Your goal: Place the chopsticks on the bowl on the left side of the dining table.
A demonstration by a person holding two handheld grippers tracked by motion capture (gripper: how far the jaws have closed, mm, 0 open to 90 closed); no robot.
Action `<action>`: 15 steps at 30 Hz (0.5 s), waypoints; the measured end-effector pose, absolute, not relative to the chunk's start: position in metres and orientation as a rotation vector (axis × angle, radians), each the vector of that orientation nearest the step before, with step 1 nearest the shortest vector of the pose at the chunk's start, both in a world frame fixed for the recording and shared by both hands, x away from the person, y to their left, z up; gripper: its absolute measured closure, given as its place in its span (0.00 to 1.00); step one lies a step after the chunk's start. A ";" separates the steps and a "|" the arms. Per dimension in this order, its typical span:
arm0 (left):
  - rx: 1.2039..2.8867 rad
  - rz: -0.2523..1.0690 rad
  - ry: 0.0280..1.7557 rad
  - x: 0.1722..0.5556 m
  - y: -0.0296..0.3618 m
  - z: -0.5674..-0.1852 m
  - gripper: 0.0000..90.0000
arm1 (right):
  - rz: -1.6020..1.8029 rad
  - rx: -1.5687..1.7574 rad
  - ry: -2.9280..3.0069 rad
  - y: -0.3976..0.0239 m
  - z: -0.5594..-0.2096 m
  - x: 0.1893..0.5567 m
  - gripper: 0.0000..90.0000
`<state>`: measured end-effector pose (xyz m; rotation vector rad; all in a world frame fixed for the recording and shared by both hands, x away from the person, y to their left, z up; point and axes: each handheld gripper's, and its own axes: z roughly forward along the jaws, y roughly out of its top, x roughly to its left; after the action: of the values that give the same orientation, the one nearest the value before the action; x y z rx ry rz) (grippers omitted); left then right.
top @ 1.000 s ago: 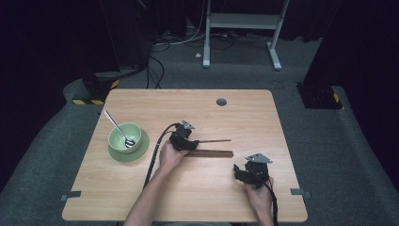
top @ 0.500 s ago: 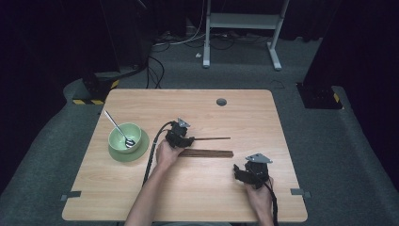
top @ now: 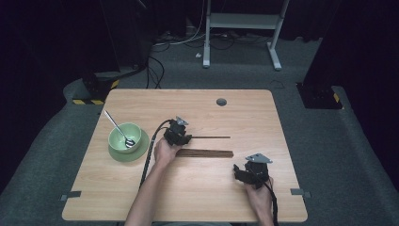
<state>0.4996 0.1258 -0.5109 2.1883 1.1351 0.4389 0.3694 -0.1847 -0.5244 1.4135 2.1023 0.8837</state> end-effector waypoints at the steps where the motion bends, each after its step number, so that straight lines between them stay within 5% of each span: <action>1: 2.186 0.439 1.135 0.500 0.126 -0.511 0.71 | 0.884 1.414 2.102 -0.185 -0.524 0.369 0.28; 15: 2.171 0.447 1.153 0.503 0.138 -0.511 0.80 | 0.886 1.407 2.108 -0.184 -0.524 0.369 0.28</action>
<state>0.5031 0.1380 -0.5114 2.1713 1.1531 0.4472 0.3692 -0.1844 -0.5244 1.4075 2.1076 0.8860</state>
